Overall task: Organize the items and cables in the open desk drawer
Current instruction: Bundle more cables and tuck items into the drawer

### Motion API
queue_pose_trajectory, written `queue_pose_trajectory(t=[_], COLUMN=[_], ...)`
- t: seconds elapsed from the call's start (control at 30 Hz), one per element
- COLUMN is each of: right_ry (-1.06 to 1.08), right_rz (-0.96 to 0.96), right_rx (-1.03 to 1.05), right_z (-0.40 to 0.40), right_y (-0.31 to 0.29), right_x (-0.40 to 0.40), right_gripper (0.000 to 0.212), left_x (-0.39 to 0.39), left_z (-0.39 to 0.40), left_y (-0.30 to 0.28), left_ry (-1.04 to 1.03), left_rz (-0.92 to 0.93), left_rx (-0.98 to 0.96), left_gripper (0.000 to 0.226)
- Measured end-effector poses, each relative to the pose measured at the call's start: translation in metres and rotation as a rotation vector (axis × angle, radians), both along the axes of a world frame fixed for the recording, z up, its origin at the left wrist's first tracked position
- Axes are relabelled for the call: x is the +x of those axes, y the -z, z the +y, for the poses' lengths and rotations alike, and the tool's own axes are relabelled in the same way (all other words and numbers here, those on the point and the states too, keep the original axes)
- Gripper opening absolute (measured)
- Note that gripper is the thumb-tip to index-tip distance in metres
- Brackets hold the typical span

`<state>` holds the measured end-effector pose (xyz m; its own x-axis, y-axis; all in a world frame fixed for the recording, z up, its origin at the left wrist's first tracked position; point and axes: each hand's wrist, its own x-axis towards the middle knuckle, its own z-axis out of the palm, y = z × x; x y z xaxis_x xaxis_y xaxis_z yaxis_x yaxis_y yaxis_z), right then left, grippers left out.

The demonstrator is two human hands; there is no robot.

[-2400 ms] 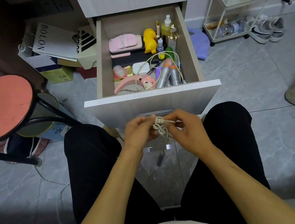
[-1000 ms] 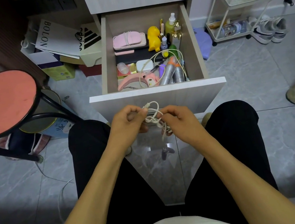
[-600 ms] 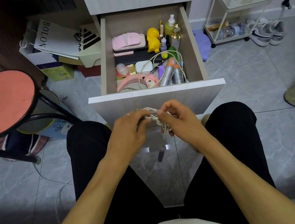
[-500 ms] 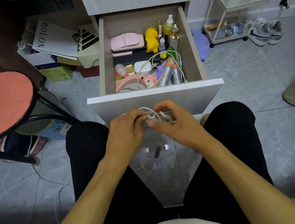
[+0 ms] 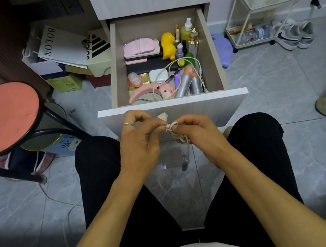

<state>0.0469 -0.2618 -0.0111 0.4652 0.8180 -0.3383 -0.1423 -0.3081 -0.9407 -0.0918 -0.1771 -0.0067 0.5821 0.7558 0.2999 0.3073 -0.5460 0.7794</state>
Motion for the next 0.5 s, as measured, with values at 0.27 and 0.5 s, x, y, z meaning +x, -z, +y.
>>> queue_pose_trajectory(t=[0.27,0.5], right_ry=[0.075,0.117], right_rz=[0.062,0.092], right_rx=[-0.031,0.061], right_z=[0.003,0.002], right_y=[0.001,0.006], right_x=[-0.005,-0.016], right_gripper=[0.019,0.014], left_x=[0.003,0.012], left_z=[-0.001,-0.002], left_y=[0.005,0.003], left_ry=[0.033,-0.091], left_rz=[0.010,-0.166], left_rx=[-0.277,-0.733], left_gripper=[0.016,0.017])
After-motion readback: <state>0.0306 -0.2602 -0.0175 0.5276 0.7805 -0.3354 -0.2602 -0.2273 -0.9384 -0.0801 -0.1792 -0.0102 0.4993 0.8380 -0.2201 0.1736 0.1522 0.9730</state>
